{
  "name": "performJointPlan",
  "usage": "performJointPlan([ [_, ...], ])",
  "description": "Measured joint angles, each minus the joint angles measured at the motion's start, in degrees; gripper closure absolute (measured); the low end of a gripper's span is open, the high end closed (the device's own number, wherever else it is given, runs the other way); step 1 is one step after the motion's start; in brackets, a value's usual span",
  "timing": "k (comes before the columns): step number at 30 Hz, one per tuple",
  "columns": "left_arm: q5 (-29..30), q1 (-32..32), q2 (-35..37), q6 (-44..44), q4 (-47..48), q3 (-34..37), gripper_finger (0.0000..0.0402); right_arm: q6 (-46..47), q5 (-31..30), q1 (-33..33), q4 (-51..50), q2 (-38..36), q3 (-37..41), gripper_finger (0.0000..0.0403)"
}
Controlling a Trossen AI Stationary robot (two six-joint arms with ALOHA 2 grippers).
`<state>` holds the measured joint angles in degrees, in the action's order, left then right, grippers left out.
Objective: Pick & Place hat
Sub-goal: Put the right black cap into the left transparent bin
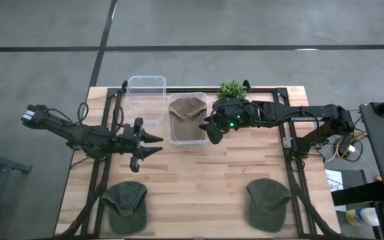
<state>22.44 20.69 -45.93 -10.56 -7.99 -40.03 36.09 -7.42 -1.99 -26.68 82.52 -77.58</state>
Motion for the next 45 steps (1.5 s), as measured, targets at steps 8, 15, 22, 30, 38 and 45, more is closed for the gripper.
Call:
performJointPlan([
  [8, 0.0, 0.0, 0.0, -2.8, 2.1, 0.0, 0.0257, -0.4, 0.0, 0.0, 0.5, 0.0, 0.0, 0.0197],
  [15, 0.8, -0.1, -0.5, -2.7, 0.6, 0.0, 0.0257, -0.3, 0.0, 0.0, 1.3, 0.0, 0.0, 0.0197],
  [22, 2.1, -0.1, -0.9, -4.0, 1.1, 0.0, 0.0257, 0.1, 0.1, 0.0, 2.4, 0.0, 0.0, 0.0197],
  [30, 2.1, -0.1, -0.9, -4.4, 1.4, 0.0, 0.0257, 0.3, 0.6, 0.0, 2.5, 0.0, 0.0, 0.0197],
  [38, 2.1, -0.1, -1.5, -4.4, 2.6, 0.0, 0.0257, 0.0, 0.6, 0.0, 2.5, 0.1, 0.0, 0.0197],
  [45, 2.1, -0.1, -1.4, -4.4, 2.5, 0.0, 0.0257, -0.1, 0.6, 0.0, 2.5, 0.1, 0.0, 0.0197],
])
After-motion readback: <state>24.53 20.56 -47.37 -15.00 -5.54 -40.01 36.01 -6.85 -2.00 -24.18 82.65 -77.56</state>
